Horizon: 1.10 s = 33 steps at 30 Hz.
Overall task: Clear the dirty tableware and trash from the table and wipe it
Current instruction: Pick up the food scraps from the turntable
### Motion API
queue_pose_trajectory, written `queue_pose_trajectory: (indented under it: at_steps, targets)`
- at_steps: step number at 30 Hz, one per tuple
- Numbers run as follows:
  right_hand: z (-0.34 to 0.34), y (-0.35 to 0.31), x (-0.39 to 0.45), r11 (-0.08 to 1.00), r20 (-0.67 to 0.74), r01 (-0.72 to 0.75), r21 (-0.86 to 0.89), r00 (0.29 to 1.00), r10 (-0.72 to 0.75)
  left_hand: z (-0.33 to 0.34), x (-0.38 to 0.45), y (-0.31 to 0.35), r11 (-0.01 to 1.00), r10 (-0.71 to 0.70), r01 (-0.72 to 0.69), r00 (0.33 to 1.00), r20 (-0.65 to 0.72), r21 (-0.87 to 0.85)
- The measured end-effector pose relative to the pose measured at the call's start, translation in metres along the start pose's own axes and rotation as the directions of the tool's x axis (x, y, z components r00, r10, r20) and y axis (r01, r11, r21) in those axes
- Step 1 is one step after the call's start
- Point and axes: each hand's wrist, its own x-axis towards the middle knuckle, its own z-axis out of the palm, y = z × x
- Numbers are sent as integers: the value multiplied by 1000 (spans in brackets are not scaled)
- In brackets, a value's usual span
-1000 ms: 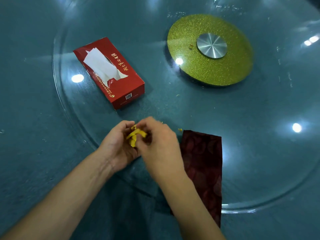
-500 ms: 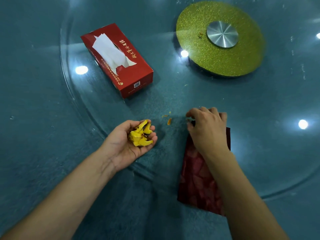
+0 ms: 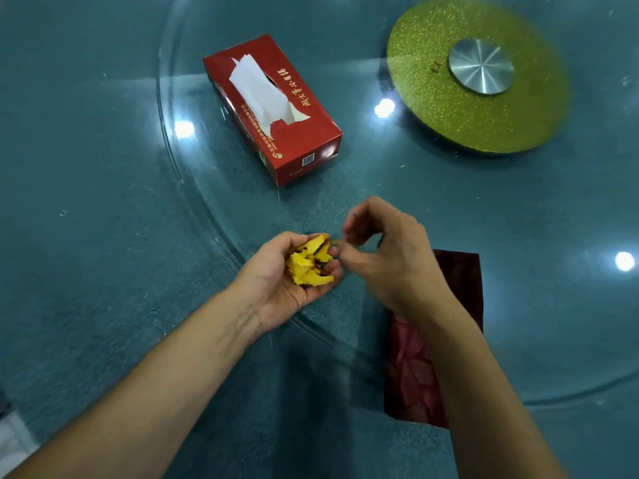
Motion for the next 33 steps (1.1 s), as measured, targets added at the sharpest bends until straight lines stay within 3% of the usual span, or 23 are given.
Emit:
queue_pose_trajectory:
  at_steps: [4, 9, 12, 15, 20, 26, 30, 33]
  targets:
    - [15, -15, -6, 991, 120, -11, 134, 993, -5, -3, 0, -1, 999, -15, 15, 1000, 6, 38]
    - [7, 9, -4, 991, -99, -104, 83, 989, 112, -10, -4, 2, 1000, -16, 16, 1000, 20, -23]
    - [3, 31, -4, 978, -180, -183, -96, 970, 163, -14, -5, 5, 1000, -12, 12, 1000, 20, -22]
    - [3, 44, -1, 941, -185, -174, -290, 975, 124, -18, -7, 5, 1000, -8, 9, 1000, 18, -26]
    - [10, 46, -1, 894, -37, -27, -448, 999, 12, -25, -11, 5, 1000, -14, 14, 1000, 27, -28]
    - [22, 44, 3, 840, -113, -59, -540, 994, -3, -29, -16, 5, 1000, -1, 1, 1000, 29, -19]
    - [26, 39, -2, 834, -114, -67, -547, 993, 5, -33, -20, 2, 1000, 6, -6, 1000, 30, -22]
    - [26, 40, -8, 908, -148, -121, -401, 987, 66, -34, -23, -3, 1000, 12, -11, 1000, 28, -14]
